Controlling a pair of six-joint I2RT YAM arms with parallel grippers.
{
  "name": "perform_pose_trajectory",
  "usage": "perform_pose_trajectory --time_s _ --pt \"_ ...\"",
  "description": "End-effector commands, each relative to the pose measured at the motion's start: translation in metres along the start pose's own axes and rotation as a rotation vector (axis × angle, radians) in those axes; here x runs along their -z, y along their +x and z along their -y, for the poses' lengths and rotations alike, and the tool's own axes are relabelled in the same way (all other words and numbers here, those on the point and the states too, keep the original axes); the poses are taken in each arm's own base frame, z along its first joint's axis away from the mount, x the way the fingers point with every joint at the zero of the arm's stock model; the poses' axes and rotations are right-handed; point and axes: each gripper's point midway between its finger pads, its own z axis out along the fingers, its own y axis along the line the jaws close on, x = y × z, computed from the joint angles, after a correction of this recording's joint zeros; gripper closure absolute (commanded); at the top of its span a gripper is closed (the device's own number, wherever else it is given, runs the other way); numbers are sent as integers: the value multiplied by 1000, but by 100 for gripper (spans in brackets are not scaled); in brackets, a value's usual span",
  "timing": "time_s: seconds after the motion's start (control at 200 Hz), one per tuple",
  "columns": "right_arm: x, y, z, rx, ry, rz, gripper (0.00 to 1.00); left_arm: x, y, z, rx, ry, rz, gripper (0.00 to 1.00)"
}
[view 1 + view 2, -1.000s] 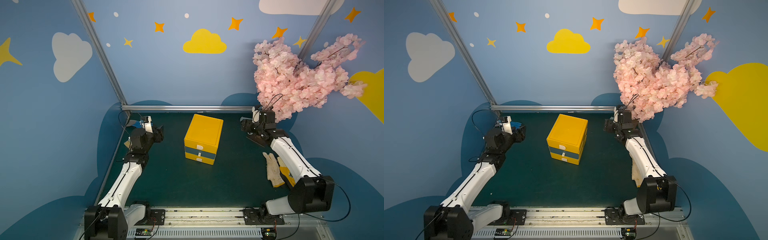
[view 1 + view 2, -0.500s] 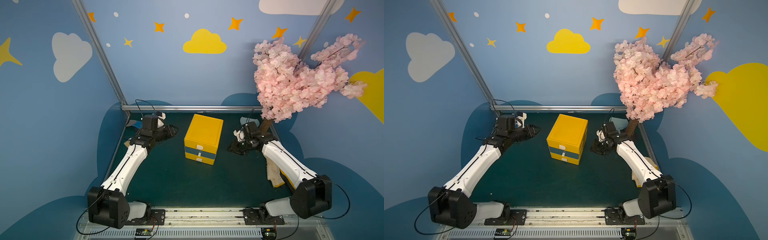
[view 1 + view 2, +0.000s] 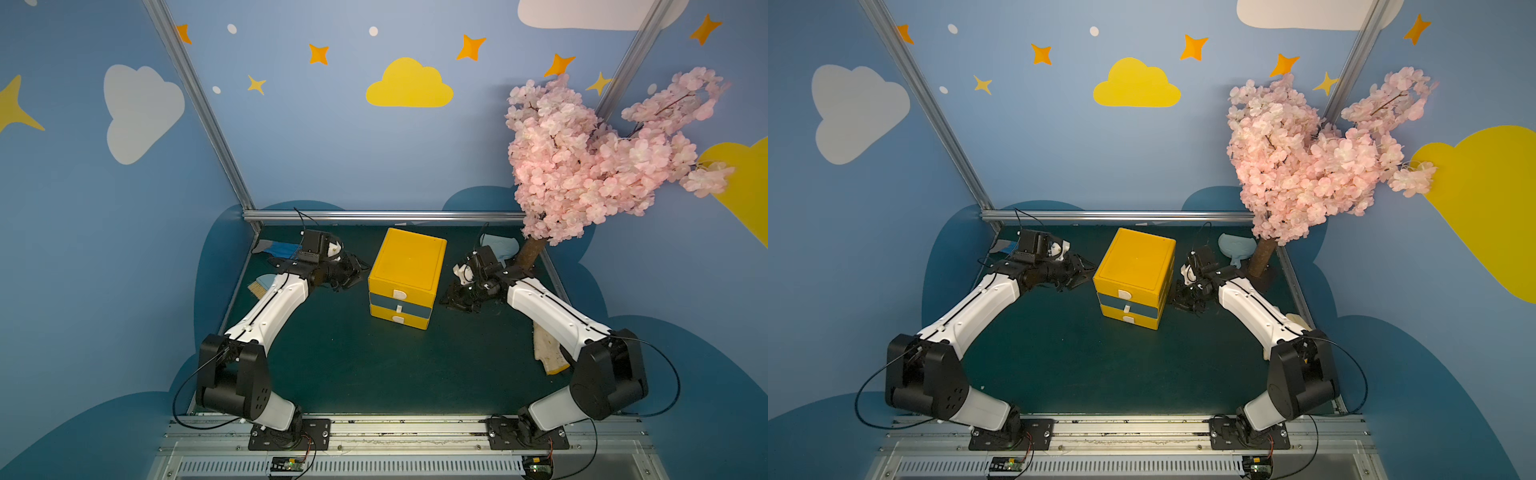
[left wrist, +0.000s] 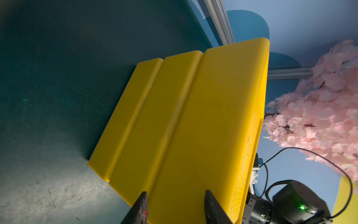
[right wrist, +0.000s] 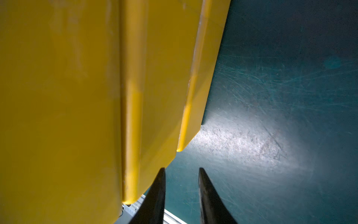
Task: Take the keys out of the drawer
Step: Adjust the storage box at the center of the board.
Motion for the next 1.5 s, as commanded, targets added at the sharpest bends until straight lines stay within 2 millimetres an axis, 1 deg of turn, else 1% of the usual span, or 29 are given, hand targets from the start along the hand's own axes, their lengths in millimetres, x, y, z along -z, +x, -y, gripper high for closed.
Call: perform_pose_trajectory --time_s 0.0,0.145,0.24,0.435,0.596,0.771,0.891,0.951,1.106,1.211,1.362,1.422,1.497 --pt "2 -16 -19 13 -48 33 69 -7 7 4 94 34 -38 52" --pt "1 -29 -29 35 -68 44 68 -18 12 -1 152 27 -74 52" --pt "0 -37 -34 44 -79 40 68 -24 13 0 179 32 -89 52" --pt "3 -58 -44 46 -119 36 68 -34 11 14 172 50 -95 52" --pt "3 -75 -45 44 -137 22 68 -39 8 22 180 75 -83 52" --pt "8 -95 -44 53 -144 26 67 -44 10 30 175 92 -74 52" --pt "10 -107 -42 55 -148 28 67 -47 10 31 174 107 -61 52" --pt "10 -112 -42 59 -152 30 67 -49 9 28 181 105 -51 52" --pt "13 -119 -41 71 -156 28 66 -52 6 23 179 100 -30 52" --pt "13 -123 -36 65 -156 31 66 -53 6 21 182 94 -22 52" --pt "17 -128 -37 66 -160 23 66 -54 0 21 183 99 7 52" --pt "23 -128 -37 69 -145 18 66 -52 -5 20 183 83 31 52" --pt "37 -127 -37 71 -118 28 65 -41 -14 22 167 57 84 52"
